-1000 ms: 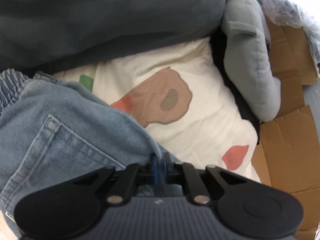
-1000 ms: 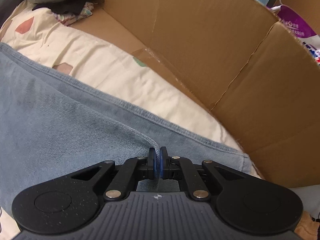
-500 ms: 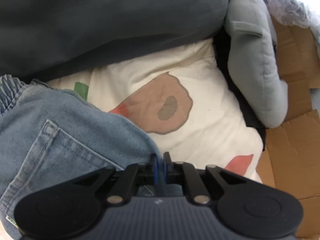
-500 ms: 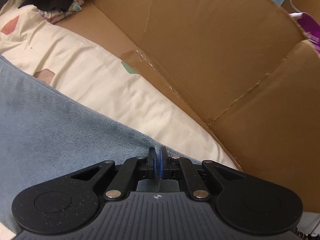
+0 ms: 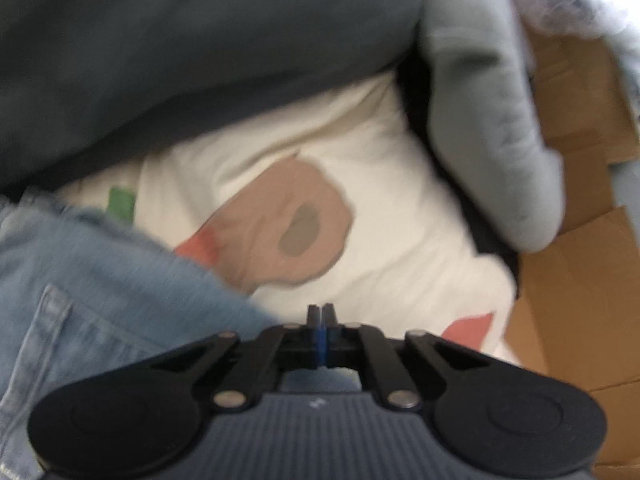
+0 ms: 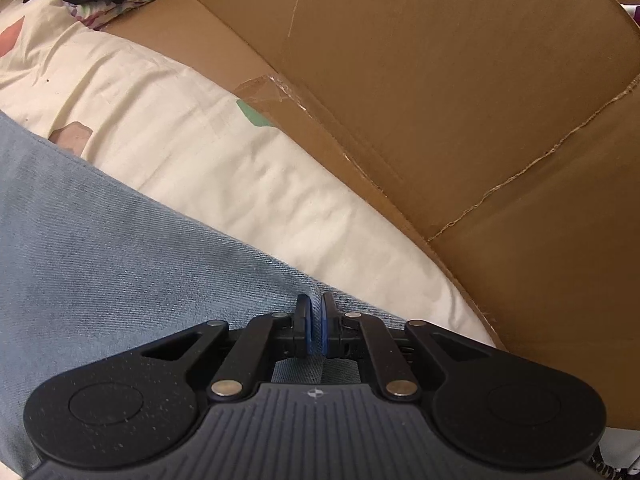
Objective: Fold clothes
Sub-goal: 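Lower the held trousers onto the duvet by the box with both grippers, then open both grippers to release the trousers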
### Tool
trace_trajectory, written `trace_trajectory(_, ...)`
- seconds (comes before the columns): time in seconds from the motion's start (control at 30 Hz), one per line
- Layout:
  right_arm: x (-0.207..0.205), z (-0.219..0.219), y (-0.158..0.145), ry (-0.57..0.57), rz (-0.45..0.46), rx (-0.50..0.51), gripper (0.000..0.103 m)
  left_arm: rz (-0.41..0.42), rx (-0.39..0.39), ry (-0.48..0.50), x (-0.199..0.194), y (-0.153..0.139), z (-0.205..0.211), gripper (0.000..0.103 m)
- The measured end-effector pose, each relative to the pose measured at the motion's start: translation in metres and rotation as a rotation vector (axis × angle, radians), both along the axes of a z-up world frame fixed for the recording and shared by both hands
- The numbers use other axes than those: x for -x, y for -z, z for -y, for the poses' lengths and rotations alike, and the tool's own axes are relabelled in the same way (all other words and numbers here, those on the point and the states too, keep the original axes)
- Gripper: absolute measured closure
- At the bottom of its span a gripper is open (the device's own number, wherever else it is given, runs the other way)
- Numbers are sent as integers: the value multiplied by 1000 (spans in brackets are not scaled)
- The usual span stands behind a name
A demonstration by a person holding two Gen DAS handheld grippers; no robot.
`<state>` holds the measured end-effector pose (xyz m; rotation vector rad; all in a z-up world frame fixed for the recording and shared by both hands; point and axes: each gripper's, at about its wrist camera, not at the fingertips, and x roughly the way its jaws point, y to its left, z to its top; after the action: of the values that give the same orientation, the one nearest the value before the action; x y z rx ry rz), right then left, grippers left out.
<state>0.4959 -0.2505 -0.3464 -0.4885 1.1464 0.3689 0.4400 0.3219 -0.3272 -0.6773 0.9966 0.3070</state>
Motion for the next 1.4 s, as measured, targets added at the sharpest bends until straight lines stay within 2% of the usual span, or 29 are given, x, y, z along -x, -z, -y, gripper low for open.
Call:
trace_trajectory(0.07, 1, 0, 0, 3, 1, 3, 101, -37, 2, 0, -3, 0, 0, 103)
trace_trajectory(0.17, 1, -2, -1, -1, 5, 11, 101, -40, -10, 61, -1, -6, 4, 103)
trace_trajectory(0.27, 1, 0, -2, -4, 8, 11, 102, -79, 4, 120, 0, -8, 9, 94)
trace_trajectory(0.4, 0, 0, -1, 4, 13, 19, 102, -85, -45, 214, 9, -12, 27, 91)
trace_trajectory(0.47, -1, -1, 2, 2, 17, 32, 102, -101, -46, 249, 11, -8, 37, 91)
trace_trajectory(0.63, -6, -1, 6, 41, 20, 61, 102, -136, -117, 347, 11, 4, 65, 90)
trace_trajectory(0.87, -12, 2, 18, 77, 21, 66, 102, -125, -176, 365, -1, 27, 79, 88)
trace_trajectory(1.0, -12, 11, 18, 128, 12, 14, 99, -118, -182, 361, 0, 31, 80, 86)
trace_trajectory(1.07, -13, 21, 11, 164, -6, -24, 83, -116, -178, 359, 0, 31, 79, 86)
trace_trajectory(1.1, -14, 25, 6, 184, -13, -39, 79, -115, -182, 360, 1, 30, 79, 86)
trace_trajectory(1.17, -9, 32, -9, 237, 8, -66, 57, -110, -198, 366, 4, 28, 83, 87)
trace_trajectory(1.27, 5, 42, -37, 296, 44, -167, 47, -87, -224, 390, 12, 18, 98, 72)
trace_trajectory(1.33, 20, 46, -60, 311, 82, -225, 43, -58, -220, 414, 20, 10, 114, 70)
trace_trajectory(1.4, 38, 51, -80, 312, 130, -263, 37, -24, -196, 441, 27, 3, 131, 61)
